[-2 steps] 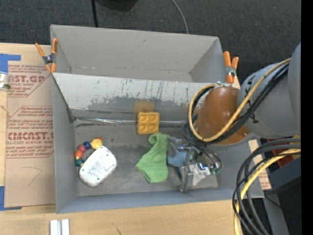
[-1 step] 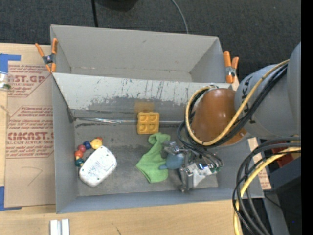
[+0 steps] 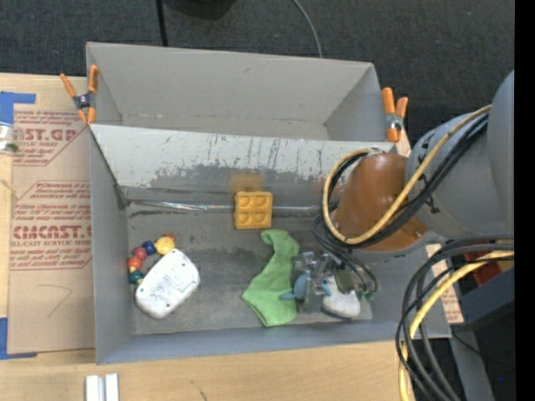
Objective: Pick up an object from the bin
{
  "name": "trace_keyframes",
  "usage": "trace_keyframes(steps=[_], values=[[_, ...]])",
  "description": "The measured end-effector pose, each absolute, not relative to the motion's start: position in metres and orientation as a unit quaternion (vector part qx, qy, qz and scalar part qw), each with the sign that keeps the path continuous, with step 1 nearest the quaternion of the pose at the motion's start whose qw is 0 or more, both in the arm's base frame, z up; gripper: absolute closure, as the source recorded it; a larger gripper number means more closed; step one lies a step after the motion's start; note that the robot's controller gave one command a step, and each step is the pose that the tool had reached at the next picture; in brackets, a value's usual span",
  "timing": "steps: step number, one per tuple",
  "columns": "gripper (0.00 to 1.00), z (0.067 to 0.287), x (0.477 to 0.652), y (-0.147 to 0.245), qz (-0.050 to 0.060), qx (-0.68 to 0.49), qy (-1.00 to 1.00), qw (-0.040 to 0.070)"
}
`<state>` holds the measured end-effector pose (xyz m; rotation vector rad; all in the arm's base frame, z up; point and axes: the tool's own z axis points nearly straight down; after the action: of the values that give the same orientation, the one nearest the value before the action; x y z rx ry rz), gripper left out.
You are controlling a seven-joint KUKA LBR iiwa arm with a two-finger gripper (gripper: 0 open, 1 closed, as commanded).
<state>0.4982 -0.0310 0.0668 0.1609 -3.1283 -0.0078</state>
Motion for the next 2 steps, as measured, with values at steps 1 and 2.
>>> trace_keyframes(steps=[1,2], values=[[1.0,0.067,0.498,-0.031,-0.002,0.051,-0.999,0.005],[1.0,0.104,0.496,-0.026,-0.003,0.044,-0.999,0.008]])
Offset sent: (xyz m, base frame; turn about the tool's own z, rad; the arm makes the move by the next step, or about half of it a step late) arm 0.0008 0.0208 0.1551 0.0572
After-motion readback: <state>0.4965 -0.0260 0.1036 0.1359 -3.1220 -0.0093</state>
